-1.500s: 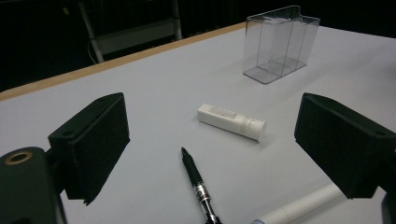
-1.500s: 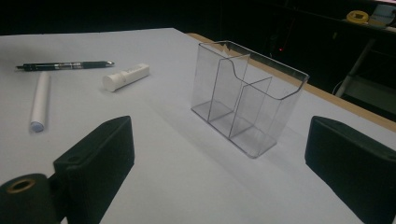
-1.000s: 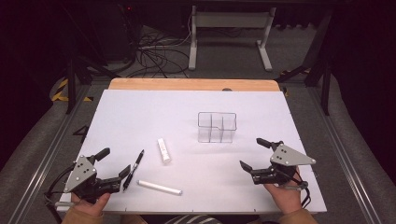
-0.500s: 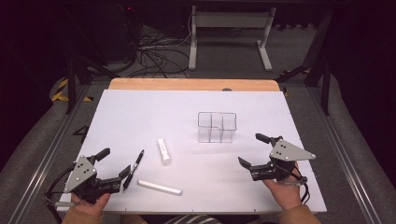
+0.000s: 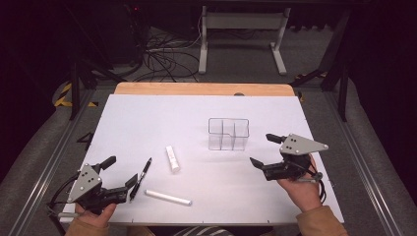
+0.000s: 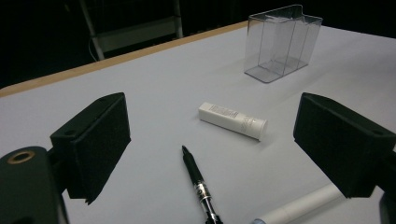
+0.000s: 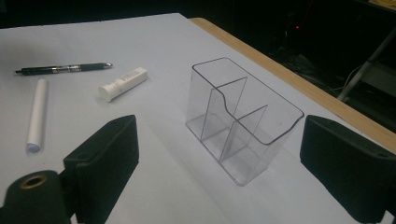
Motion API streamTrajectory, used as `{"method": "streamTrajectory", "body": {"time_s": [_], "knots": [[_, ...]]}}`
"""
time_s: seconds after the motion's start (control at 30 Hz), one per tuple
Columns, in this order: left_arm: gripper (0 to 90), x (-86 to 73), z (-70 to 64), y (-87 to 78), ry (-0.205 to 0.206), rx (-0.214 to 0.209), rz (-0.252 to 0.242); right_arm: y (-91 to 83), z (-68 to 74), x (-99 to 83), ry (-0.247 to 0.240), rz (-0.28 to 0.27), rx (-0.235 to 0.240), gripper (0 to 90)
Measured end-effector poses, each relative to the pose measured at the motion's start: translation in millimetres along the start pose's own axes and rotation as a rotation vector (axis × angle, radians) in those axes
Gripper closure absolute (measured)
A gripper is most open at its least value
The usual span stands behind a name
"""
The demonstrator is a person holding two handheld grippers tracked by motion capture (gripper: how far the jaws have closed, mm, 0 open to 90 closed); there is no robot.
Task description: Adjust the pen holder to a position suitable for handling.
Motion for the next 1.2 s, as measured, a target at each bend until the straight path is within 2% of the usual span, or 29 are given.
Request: {"method": "streamTrajectory", "body": {"time_s": [0.07,0.23,0.47,0.67,0.87,0.97,1.1,1.2], "knots": [[11.6,-0.3,0.0,0.3,0.001,-0.001,0.002,4.6,-1.6,4.8,0.001,0.004,0.023,12.2],[11.7,-0.2,-0.1,0.4,0.003,-0.001,0.002,13.1,-5.5,9.6,-0.002,0.022,0.042,12.6],[11.7,-0.6,0.7,0.6,-0.002,-0.002,0.003,33.9,-8.1,14.4,-0.042,0.073,0.040,13.9],[11.8,-1.1,1.6,0.5,-0.001,-0.001,0.005,48.1,-10.1,20.8,-0.069,0.115,0.075,16.0],[11.9,-1.4,1.2,0.9,-0.001,-0.004,0.007,57.3,-7.8,24.0,-0.081,0.128,0.094,16.7],[12.0,-1.9,0.8,1.6,-0.001,-0.007,0.011,60.7,-5.5,26.0,-0.083,0.128,0.122,23.0],[12.3,-1.7,0.1,1.7,0.004,-0.009,0.011,68.4,-5.9,26.3,-0.078,0.174,0.166,29.9],[12.4,-2.0,0.5,1.6,0.003,-0.008,0.011,75.2,-9.9,27.2,-0.071,0.195,0.174,31.5]]}}
Point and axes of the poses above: each handheld gripper's, and its own axes: y roughly forward along the jaws, x roughly out of its top, z roughly to its left, the point moved 8 cm from there along y, roughly forward along the jaws, and after that the axes turned 4 degrees about x, right-handed, at the moved point
